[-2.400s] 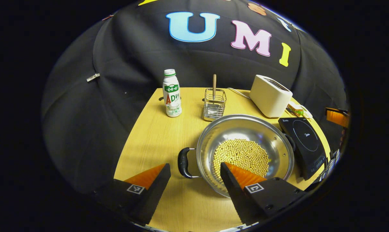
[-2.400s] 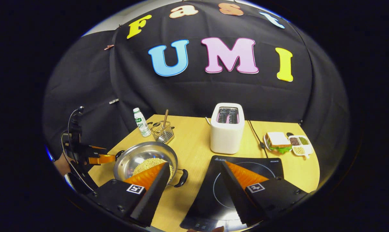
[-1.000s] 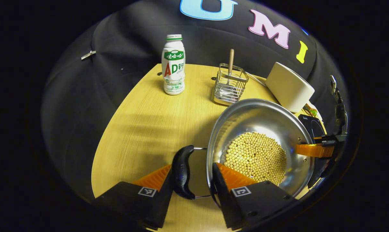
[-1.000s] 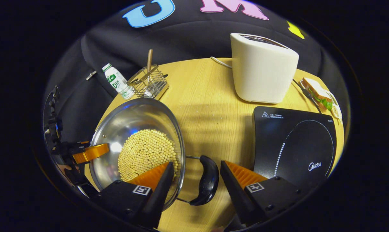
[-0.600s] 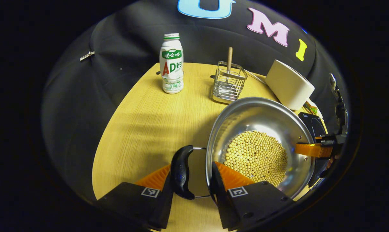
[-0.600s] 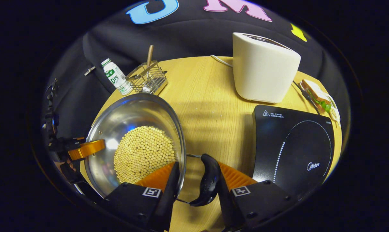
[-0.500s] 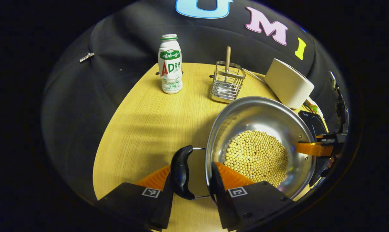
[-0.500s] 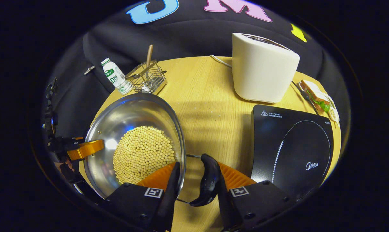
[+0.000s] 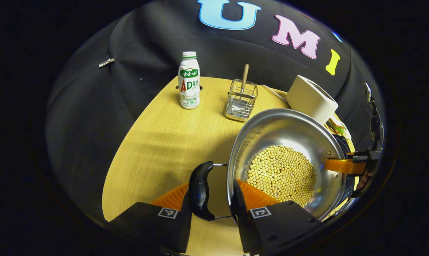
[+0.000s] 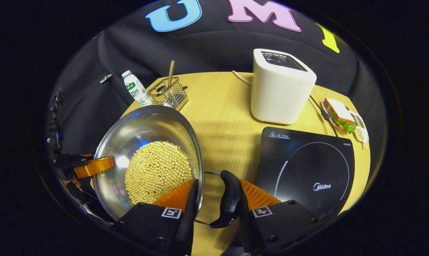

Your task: First push the handle of the pot to place it horizontally, then grasp the pot with both hands and set it on the induction cooktop.

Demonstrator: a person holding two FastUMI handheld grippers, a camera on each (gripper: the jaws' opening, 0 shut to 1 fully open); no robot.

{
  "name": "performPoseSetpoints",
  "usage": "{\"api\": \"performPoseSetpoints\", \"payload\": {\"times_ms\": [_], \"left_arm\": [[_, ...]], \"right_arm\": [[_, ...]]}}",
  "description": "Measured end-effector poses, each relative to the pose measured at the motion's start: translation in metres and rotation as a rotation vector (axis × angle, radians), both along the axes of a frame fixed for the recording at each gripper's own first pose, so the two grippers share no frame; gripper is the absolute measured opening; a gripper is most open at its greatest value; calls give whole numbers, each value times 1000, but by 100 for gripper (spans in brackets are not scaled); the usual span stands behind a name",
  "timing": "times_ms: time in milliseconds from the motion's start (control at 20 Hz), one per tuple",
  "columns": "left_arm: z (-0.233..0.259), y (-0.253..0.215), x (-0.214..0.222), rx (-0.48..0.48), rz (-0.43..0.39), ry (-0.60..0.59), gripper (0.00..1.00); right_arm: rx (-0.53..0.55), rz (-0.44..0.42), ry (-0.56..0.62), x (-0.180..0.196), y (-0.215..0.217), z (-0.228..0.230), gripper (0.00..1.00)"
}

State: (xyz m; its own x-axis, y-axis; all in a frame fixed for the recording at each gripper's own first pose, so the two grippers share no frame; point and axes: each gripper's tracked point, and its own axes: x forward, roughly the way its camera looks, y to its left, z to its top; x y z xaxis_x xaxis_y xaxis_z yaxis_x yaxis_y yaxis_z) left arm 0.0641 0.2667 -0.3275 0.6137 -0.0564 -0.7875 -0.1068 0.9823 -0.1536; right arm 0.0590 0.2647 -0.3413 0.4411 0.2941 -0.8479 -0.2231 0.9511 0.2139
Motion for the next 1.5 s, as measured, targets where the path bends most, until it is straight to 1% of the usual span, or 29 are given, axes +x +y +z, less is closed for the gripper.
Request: {"api": "performPoseSetpoints", "payload": {"times_ms": [50,250,600,1000,1100,1500], "left_arm": [[5,-5,-2,1,-2,-2,58],[24,-31,-5,14,-24,-20,59],[47,-92,-4,10,-76,-4,58],[60,-171,14,7,-141,-19,58],[59,-190,20,1,-152,-16,59],[53,-263,45,-13,-200,2,58]], "right_arm": [[2,-3,6,-2,-6,4,56],[6,-23,25,-12,-33,14,56],[15,-84,30,-26,-97,32,56],[13,-142,24,-23,-180,37,56],[9,-154,28,-21,-198,36,56],[-3,-206,46,-12,-272,24,56]]}}
